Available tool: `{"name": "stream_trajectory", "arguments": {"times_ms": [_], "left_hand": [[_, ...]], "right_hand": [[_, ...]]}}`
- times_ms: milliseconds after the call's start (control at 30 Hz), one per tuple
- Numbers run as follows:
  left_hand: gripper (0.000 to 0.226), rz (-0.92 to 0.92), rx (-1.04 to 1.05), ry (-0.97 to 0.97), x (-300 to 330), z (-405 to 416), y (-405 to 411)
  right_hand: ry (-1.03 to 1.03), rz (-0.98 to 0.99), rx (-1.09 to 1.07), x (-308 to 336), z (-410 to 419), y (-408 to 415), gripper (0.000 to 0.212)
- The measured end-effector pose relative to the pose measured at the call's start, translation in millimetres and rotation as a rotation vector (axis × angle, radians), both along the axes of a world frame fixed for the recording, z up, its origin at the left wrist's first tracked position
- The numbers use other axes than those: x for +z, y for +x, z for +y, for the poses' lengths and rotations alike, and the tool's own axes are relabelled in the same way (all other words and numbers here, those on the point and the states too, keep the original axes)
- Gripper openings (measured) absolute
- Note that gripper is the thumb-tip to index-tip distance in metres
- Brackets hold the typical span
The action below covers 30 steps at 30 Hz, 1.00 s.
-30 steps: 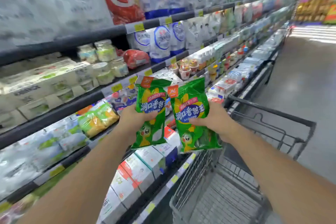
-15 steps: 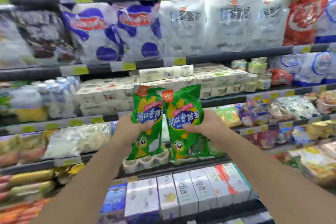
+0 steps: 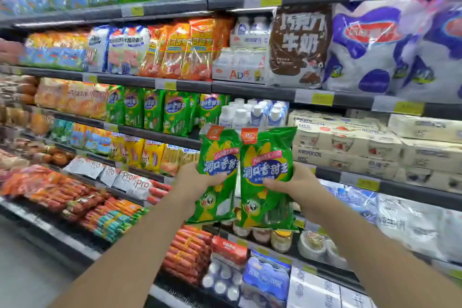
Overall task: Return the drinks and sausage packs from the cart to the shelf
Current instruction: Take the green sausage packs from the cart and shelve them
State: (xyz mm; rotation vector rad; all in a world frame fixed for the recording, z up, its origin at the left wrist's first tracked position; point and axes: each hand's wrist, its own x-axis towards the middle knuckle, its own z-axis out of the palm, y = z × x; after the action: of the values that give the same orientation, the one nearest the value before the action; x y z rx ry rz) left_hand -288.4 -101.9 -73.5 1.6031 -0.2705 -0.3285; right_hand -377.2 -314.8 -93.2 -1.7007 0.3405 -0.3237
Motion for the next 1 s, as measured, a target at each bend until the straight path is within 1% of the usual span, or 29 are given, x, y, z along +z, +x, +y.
{"name": "stream_trajectory", "arguments": {"times_ms": [100,167,233,300,400,500,533,600,633,667,700,800,833,900,1000], "left_hand": [[0.022,0.030,0.054,-0.001,-2.2,12.2,30.8],[0.033,0.042,0.085,-0.011,-1.0,15.5,46.4],[0.025,0.042,0.119,-0.035,-1.9,17.3,62.1],[0.030,0.031,0.137,-0.049,2.8,16.6,75.9],[0.027,0.023,0.151,-0.063,5.4,17.7,101.5],[0.037,0.043,0.166,-0.095,8.4,17.2,120.5],[0.037,0.046,0.169,-0.099,7.7,18.3,129.5],[0.019,0.050,0.155,-0.065,2.3,20.2,155.3],[0.014,0.057,0.161,-0.042,-1.9,20.7,173.2],[0.019,0.058,0.153,-0.013,-1.4,19.7,186.5],[0.029,0.055,0.144,0.009,-1.5,18.0,200.7],[0.089,0.041,0.104,0.022,0.8,5.4,241.8],[0.098,0.023,0.076,0.030,2.1,1.3,256.8],[0.100,0.007,0.042,0.035,4.2,-9.3,288.9],[0.095,-0.030,-0.029,0.041,11.9,-25.6,324.1]], "right_hand": [[0.022,0.004,0.076,-0.2,10.6,35.5,0.032],[0.016,0.005,0.115,1.8,8.8,59.0,0.032],[0.002,0.010,0.139,4.3,5.3,81.9,0.034],[0.009,0.006,0.154,6.9,2.8,102.5,0.034],[0.014,-0.006,0.185,10.1,4.9,129.1,0.030],[0.023,-0.004,0.217,11.6,7.4,149.5,0.035],[0.032,0.001,0.221,11.3,8.7,154.6,0.036],[0.037,0.009,0.234,9.4,10.8,164.1,0.037],[0.035,0.011,0.244,8.7,11.7,168.6,0.037],[0.036,0.012,0.250,8.2,13.1,172.9,0.037],[0.039,0.011,0.250,7.5,14.2,177.5,0.038],[0.048,0.014,0.213,6.2,17.7,190.0,0.039],[0.050,0.017,0.191,6.0,19.5,193.6,0.039],[0.053,0.022,0.142,6.0,23.9,200.2,0.040],[0.069,0.015,0.072,5.3,32.9,208.0,0.041]]}}
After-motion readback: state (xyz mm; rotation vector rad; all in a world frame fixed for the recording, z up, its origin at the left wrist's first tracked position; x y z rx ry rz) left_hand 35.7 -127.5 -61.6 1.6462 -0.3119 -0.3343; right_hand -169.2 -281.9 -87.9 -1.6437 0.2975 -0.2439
